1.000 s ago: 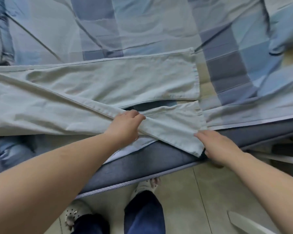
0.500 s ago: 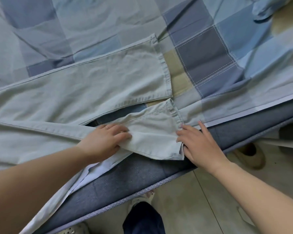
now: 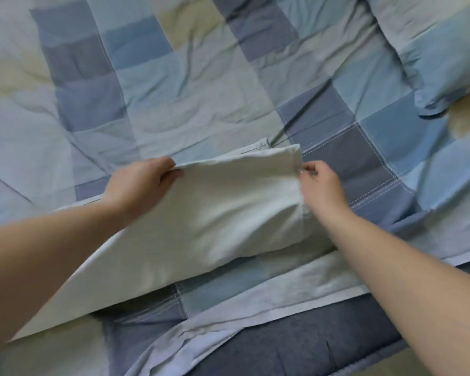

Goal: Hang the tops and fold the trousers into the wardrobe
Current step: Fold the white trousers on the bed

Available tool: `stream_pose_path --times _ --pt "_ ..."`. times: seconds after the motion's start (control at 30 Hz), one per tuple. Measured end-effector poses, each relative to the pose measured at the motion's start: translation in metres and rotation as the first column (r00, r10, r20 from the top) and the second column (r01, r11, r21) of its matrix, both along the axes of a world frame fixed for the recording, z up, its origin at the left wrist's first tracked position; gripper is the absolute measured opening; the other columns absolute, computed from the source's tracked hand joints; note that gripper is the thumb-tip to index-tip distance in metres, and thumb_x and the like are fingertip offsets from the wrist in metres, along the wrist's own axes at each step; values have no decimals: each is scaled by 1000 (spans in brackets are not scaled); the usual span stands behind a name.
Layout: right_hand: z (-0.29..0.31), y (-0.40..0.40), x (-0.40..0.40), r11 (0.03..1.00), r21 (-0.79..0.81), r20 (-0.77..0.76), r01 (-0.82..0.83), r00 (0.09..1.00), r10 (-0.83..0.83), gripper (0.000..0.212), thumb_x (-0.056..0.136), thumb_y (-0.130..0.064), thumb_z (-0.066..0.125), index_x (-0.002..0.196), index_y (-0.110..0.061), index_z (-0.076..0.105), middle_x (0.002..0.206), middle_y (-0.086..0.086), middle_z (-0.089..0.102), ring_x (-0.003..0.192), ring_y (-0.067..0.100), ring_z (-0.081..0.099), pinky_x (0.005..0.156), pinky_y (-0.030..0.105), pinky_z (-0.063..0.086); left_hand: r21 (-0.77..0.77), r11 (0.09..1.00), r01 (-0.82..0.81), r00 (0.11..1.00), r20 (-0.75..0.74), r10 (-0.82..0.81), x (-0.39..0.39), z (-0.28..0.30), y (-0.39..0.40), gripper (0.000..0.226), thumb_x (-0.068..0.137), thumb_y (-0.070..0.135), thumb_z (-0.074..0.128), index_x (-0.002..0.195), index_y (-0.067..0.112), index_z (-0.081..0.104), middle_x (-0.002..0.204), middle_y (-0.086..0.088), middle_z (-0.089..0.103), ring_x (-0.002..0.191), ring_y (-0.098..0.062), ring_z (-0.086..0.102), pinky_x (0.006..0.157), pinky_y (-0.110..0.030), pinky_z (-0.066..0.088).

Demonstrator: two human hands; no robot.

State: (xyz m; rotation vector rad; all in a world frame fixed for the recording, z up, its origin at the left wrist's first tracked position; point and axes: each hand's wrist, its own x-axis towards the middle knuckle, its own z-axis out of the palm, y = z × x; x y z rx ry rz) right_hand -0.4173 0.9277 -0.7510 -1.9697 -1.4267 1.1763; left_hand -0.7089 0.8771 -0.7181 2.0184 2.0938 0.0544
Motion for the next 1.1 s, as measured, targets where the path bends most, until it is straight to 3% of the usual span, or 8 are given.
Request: stream_pose_path --times 0.13,0.23,0.4,0.6,0.7,0.83,0.97,1.1 --pt "-21 21 -6 983 -182 -86 -11 996 -5 22 94 -34 51 104 -16 60 101 2 62 95 23 58 91 32 47 -217 956 -196 980 -4 200 -7 -26 43 33 96 37 48 122 17 53 121 -12 62 111 -33 56 87 -38 43" --pt "-35 -5 -4 966 -238 -69 -101 994 87 18 93 -38 54 102 -22 57 99 -1 60 93 17 55 81 27 41 -392 882 -261 965 -65 256 -12 -49 36 39 95 31 51 129 12 50 131 -16 55 118 -34 51 95 -37 41" --pt "-53 -39 11 971 -230 -139 -65 990 33 21 87 -31 65 103 -23 54 101 -3 67 100 18 64 95 41 48 -348 877 -331 942 -178 285 -38 -58 6 19 90 24 53 105 16 60 117 -12 58 110 -34 53 88 -42 45" --pt "-41 -30 9 1000 -21 -111 1 994 -3 13 90 -21 61 79 -25 57 81 -5 68 82 21 66 78 37 52 -141 955 -263 963 -104 250 -54 -44 24 24 92 17 55 115 11 62 118 -21 57 110 -41 54 88 -43 45" --pt "-44 -35 7 993 -118 0 -32 999 32 10 91 -29 59 86 -21 60 83 -2 65 86 24 62 74 33 47 -227 943 -243 953 -235 189 -55 -47 15 47 88 30 62 131 18 49 133 -18 47 123 -39 45 99 -48 39" --pt "-44 -46 7 988 -144 129 -48 989 67 38 94 -40 50 80 -5 58 74 6 55 77 28 50 59 29 35 -243 911 -332 924 -276 263 -40 -56 -27 87 85 54 58 152 27 8 160 -11 1 147 -29 1 115 -54 7" --pt "-38 -45 6 953 -296 -8 -68 998 69 53 93 -48 49 91 2 67 92 11 67 94 29 60 83 34 43 -349 902 -254 951 -262 166 -10 -63 -78 76 92 58 37 152 29 1 160 -8 -11 148 -26 -9 116 -54 9" --pt "-31 -41 2 927 -332 -124 -173 983 139 39 92 -48 52 82 -14 69 88 -2 65 88 16 59 82 28 40 -444 888 -121 985 -167 51 21 -62 -66 69 94 51 42 150 28 9 161 -6 -5 148 -25 -3 116 -52 12"
